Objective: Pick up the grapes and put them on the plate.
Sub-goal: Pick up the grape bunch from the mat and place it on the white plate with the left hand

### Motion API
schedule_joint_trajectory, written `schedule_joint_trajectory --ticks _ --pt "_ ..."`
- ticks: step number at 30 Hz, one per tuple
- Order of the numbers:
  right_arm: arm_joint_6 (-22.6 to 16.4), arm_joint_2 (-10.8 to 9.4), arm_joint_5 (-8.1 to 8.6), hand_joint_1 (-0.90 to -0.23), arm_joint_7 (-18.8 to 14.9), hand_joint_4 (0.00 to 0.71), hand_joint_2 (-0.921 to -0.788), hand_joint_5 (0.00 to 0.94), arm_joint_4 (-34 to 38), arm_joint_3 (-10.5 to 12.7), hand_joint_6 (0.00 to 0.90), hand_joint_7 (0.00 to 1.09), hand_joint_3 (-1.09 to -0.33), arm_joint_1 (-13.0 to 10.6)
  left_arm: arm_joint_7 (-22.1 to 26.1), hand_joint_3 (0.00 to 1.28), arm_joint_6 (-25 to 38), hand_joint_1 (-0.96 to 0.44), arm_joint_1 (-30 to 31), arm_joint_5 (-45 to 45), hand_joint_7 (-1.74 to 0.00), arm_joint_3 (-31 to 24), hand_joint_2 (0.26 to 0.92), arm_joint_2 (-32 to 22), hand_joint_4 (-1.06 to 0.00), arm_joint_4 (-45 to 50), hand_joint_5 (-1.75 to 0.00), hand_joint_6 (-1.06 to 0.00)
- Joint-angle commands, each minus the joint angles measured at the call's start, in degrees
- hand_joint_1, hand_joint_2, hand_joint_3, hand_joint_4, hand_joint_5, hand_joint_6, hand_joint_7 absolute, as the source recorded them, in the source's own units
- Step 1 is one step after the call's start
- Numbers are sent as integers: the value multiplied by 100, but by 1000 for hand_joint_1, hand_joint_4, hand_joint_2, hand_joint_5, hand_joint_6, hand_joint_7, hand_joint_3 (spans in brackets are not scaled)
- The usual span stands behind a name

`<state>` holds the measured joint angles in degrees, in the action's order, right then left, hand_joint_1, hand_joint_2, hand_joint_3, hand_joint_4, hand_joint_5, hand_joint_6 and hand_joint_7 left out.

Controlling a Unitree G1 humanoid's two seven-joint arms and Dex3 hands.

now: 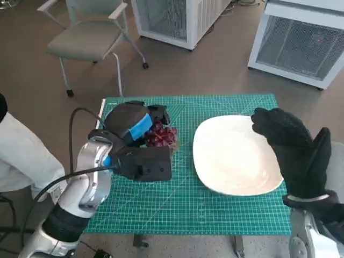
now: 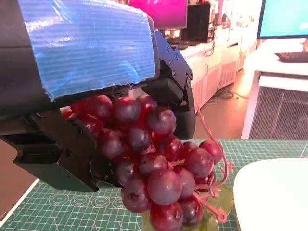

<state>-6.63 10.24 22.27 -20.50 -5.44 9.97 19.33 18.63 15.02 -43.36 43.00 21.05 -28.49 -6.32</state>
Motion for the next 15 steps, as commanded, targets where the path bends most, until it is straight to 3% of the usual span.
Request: schedule_joint_trajectory --ticks 1,13,15 --pt "29 -27 -21 -305 18 363 -921 925 86 -15 239 1065 -623 -65 45 38 60 2 -27 27 -896 -58 910 93 -732 113 -1276 -731" --pt "73 -6 1 -310 49 366 -921 922 -37 20 242 1062 -618 -121 282 31 121 2 -657 154 -865 261 918 660 -695 -10 -1320 -755" --pt "85 -1 2 -311 62 366 -921 921 -85 31 242 1061 -617 -153 323 47 72 2 -879 213 -923 361 919 803 -669 -51 -1318 -731"
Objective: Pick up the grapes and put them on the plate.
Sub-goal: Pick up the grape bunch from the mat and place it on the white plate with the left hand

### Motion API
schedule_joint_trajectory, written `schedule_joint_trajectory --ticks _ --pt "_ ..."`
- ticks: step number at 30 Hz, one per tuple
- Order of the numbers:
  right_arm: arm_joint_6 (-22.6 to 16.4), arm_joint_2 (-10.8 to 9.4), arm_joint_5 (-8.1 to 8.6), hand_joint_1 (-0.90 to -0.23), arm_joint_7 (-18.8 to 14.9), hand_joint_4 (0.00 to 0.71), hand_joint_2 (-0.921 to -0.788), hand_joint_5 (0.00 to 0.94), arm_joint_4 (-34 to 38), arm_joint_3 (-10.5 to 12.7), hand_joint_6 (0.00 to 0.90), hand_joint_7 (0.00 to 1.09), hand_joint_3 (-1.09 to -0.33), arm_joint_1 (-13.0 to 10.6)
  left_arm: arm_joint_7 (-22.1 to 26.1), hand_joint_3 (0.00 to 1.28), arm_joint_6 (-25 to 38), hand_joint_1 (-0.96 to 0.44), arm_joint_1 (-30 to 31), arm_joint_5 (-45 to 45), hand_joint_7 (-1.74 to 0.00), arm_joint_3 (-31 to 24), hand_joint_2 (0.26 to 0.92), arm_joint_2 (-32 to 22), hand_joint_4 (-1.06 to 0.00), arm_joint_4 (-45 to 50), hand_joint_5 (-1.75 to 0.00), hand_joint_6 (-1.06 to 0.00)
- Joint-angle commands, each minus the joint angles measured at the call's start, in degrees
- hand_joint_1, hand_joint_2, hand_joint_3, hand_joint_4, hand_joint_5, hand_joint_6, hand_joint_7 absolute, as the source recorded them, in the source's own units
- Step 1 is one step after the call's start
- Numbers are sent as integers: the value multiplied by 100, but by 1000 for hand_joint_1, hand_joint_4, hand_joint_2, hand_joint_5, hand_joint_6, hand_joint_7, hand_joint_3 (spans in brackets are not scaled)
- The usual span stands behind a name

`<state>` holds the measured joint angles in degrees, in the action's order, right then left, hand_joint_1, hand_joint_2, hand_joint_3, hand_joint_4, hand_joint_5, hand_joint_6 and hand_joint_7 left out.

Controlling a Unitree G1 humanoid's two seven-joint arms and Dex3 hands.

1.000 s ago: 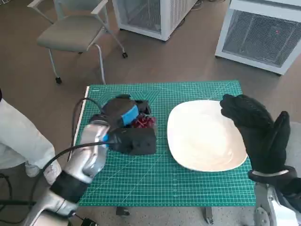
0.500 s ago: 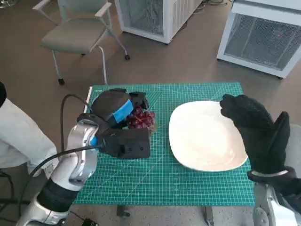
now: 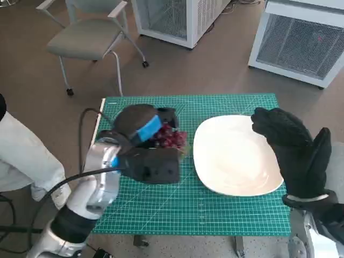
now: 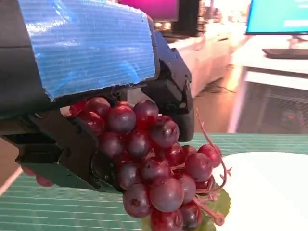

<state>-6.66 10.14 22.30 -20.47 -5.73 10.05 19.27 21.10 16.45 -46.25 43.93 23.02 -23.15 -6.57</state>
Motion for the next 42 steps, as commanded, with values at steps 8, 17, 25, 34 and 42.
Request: schedule_joint_trajectory --ticks 8,17,25,34,42 --pt "134 29 20 -314 108 368 -921 920 -214 86 243 1059 -616 -258 231 389 -312 3 -1425 75 -1322 339 822 758 -480 -261 -1434 -510" --pt "207 52 45 -316 191 374 -921 922 -442 212 246 1053 -615 -431 113 330 -764 4 -2079 -186 -1254 330 848 1177 -473 -899 -1406 -570" --pt "210 53 32 -317 283 373 -921 916 -603 315 252 1047 -613 -594 -132 202 -1052 3 -2392 -324 -1384 318 911 1510 -515 -1626 -1218 -545" --pt "182 38 -62 -315 456 376 -921 904 -718 352 260 1041 -613 -689 -253 175 -1202 2 -2508 -354 -1317 371 890 1716 -576 -2034 -1147 -631" --pt "176 19 -136 -312 626 403 -921 877 -765 336 291 1022 -606 -707 -507 172 -1477 2 -2681 -482 -1145 338 890 1908 -531 -2666 -1303 -687"
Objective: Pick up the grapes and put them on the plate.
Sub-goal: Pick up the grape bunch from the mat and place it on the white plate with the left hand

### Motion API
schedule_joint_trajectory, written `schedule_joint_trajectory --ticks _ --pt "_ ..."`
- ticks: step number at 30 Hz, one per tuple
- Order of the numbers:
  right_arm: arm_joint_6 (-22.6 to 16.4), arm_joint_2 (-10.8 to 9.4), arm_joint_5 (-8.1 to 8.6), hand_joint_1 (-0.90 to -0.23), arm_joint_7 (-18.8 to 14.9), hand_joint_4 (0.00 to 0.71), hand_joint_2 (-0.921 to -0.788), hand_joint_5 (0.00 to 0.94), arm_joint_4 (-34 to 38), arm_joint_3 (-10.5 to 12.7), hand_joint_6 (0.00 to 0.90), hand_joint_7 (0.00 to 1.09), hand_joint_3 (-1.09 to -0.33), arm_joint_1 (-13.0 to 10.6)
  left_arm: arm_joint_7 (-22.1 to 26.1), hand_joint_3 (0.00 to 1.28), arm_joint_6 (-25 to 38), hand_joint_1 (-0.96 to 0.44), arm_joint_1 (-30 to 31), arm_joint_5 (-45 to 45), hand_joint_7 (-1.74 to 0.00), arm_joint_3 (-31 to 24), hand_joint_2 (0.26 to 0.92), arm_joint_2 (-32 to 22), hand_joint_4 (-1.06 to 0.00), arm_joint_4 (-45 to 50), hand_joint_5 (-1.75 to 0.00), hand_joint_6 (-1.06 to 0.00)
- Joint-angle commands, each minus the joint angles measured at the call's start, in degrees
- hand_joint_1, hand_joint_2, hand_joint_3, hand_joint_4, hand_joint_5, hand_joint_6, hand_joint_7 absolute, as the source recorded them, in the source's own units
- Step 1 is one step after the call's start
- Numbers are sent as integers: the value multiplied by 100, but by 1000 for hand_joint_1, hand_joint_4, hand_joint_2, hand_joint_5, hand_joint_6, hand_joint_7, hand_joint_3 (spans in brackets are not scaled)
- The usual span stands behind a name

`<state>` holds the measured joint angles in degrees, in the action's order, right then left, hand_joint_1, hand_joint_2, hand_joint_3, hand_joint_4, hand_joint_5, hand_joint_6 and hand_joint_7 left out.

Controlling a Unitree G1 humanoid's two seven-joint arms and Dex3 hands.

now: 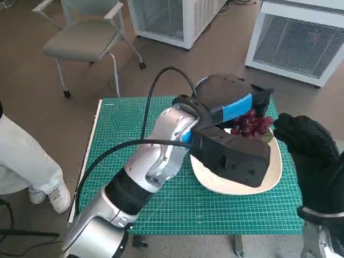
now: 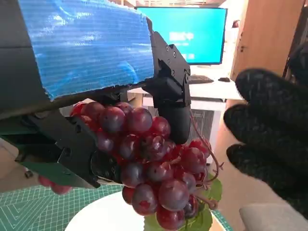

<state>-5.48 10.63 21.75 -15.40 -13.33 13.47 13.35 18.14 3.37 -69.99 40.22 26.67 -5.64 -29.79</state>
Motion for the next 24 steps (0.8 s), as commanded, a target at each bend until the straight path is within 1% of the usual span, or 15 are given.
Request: schedule_joint_trajectory --ticks 1,3,4,5,6,7,8,9,10,12,13,15,17,20,24 --pt "51 -36 -94 -312 135 406 -921 875 -6 -11 293 1020 -605 -117 -233 206 -198 2 -331 -152 -1114 -43 869 192 -539 -453 -1334 -690" --pt "36 -47 -120 -311 163 409 -921 872 -4 -19 296 1017 -604 -117 -251 299 -231 1 -364 -227 -1178 -69 825 246 -549 -634 -1341 -643" --pt "29 -52 -134 -311 175 410 -921 871 -1 -22 297 1016 -603 -116 -248 357 -235 21 -371 -253 -1182 -75 798 262 -552 -698 -1349 -608" --pt "23 -57 -147 -311 188 411 -921 870 2 -26 297 1015 -603 -115 -234 438 -227 71 -377 -259 -1099 -65 759 268 -555 -749 -1376 -579" --pt "18 -62 -160 -311 202 412 -921 868 5 -29 298 1014 -602 -114 -214 471 -209 134 -382 -252 -941 -43 744 267 -559 -789 -1393 -547" --pt "14 -66 -172 -312 213 413 -921 867 9 -32 299 1012 -601 -111 -190 472 -183 207 -392 -220 -733 -2 746 259 -565 -827 -1403 -511" --pt "9 -72 -183 -314 222 413 -921 865 13 -36 300 1011 -600 -108 -163 440 -151 232 -405 -171 -539 52 756 247 -550 -862 -1361 -481" --pt "4 -78 -191 -315 226 414 -921 864 17 -40 300 1010 -598 -105 -142 338 -120 182 -422 -116 -388 109 790 237 -517 -899 -1212 -449" --pt "0 -83 -196 -316 226 415 -921 863 21 -44 301 1009 -597 -101 -125 254 -89 82 -441 -58 -279 167 805 229 -463 -936 -998 -424" --pt "-6 -88 -195 -317 216 416 -921 861 29 -52 302 1007 -595 -96 -129 135 -46 -162 -464 44 -141 267 807 220 -345 -1008 -536 -383" --pt "-11 -88 -192 -318 207 416 -921 860 35 -56 302 1006 -595 -93 -149 98 -36 -260 -466 89 -97 308 812 214 -293 -1039 -371 -365" --pt "-27 -83 -179 -318 178 417 -921 859 56 -62 303 1005 -594 -85 -214 54 -50 -400 -449 158 -47 370 821 200 -228 -1095 -180 -340" --pt "-45 -72 -163 -318 146 418 -921 858 79 -64 303 1005 -593 -79 -275 36 -87 -485 -423 184 -26 395 829 190 -197 -1134 -97 -320" --pt "-65 -50 -140 -318 95 419 -921 857 115 -67 301 1003 -593 -71 -375 21 -163 -583 -368 168 -9 383 840 184 -171 -1179 -33 -295" --pt "-69 -33 -105 -319 35 419 -921 857 160 -72 295 1003 -593 -52 -449 14 -227 -650 -331 157 -2 385 853 173 -153 -1257 -8 -273"
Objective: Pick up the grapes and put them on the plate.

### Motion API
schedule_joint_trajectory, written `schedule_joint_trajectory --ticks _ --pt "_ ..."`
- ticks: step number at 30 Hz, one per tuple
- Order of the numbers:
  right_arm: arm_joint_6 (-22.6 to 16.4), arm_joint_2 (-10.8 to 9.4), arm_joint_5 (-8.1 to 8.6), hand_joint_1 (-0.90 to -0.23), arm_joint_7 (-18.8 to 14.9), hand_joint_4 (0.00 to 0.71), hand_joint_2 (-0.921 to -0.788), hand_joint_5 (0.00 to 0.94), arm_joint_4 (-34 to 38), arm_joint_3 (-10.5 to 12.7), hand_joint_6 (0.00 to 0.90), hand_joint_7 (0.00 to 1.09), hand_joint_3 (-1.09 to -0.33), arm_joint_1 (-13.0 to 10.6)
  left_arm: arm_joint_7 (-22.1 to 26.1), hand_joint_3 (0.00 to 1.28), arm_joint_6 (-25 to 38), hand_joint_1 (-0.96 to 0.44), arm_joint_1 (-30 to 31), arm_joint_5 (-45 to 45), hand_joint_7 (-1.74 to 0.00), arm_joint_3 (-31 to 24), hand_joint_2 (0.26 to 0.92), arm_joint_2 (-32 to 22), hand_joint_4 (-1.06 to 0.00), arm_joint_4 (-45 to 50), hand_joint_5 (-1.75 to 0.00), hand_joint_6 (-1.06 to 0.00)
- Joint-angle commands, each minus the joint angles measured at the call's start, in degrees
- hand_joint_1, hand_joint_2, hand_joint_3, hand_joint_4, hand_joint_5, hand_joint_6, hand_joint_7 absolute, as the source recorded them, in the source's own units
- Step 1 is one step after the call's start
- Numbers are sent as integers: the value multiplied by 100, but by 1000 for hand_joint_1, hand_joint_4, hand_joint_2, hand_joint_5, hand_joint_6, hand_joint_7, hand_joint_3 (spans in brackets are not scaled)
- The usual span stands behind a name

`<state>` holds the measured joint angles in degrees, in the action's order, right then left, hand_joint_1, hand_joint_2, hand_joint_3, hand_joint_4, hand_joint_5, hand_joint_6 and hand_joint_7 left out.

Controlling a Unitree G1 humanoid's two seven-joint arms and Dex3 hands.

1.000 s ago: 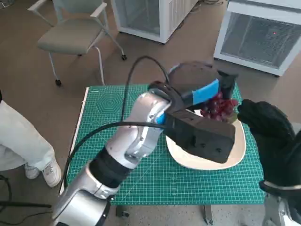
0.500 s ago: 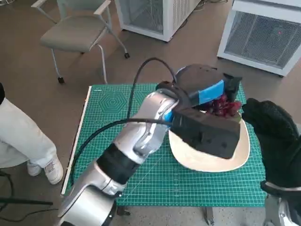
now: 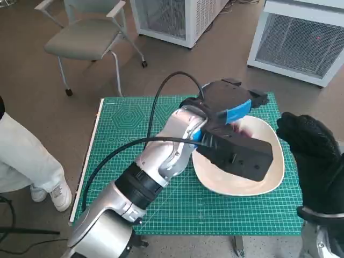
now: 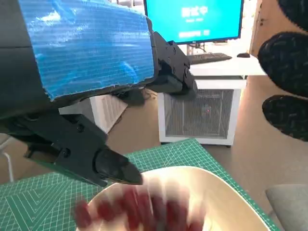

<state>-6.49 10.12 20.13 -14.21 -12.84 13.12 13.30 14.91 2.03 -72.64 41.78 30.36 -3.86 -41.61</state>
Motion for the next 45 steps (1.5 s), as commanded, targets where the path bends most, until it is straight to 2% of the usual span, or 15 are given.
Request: schedule_joint_trajectory --ticks 1,8,14,17,21,23,27,31,37,45 --pt "33 19 64 -319 -97 419 -921 857 120 -40 294 1003 -593 -42 -122 14 -92 -658 -64 0 -1 19 858 -8 -147 -94 -5 -269" --pt "31 22 79 -320 -173 417 -921 859 163 -65 281 1007 -595 -22 -100 17 -64 -638 34 -29 0 -21 896 -112 -116 -81 0 -251" --pt "74 26 142 -325 -226 413 -921 863 151 -69 271 1013 -595 -8 -275 24 -218 -595 452 -269 -3 -340 917 -424 -114 335 -1 -255" --pt "90 26 153 -326 -231 412 -921 865 153 -72 269 1016 -595 2 -517 32 -503 -583 819 -536 -12 -641 920 -622 -127 586 -8 -272" --pt "106 30 161 -328 -226 410 -921 867 164 -84 267 1019 -594 16 -680 37 -1337 -561 1341 -1436 -23 -1326 921 -791 -157 533 -18 -299" --pt "114 32 165 -328 -226 410 -921 867 166 -89 266 1019 -594 20 -555 33 -1763 -552 1554 -2009 -27 -1685 921 -813 -170 420 -20 -311" --pt "136 34 180 -328 -234 409 -921 868 173 -100 265 1020 -594 31 15 32 -2490 -540 2012 -3348 -32 -2412 921 -708 -198 228 -22 -337" --pt "164 30 188 -327 -240 407 -921 870 190 -122 264 1022 -595 69 503 76 -2944 -534 2495 -4404 -29 -2951 921 -545 -214 241 -19 -346" --pt "179 27 152 -323 -235 407 -921 871 239 -168 263 1023 -596 143 981 159 -2863 -582 3169 -5382 -12 -3458 921 -475 -225 503 -13 -330" --pt "216 62 175 -321 -280 408 -921 872 278 -186 263 1022 -597 212 1362 156 -2394 -545 3885 -5985 -4 -3755 921 -533 -248 1031 -15 -319"
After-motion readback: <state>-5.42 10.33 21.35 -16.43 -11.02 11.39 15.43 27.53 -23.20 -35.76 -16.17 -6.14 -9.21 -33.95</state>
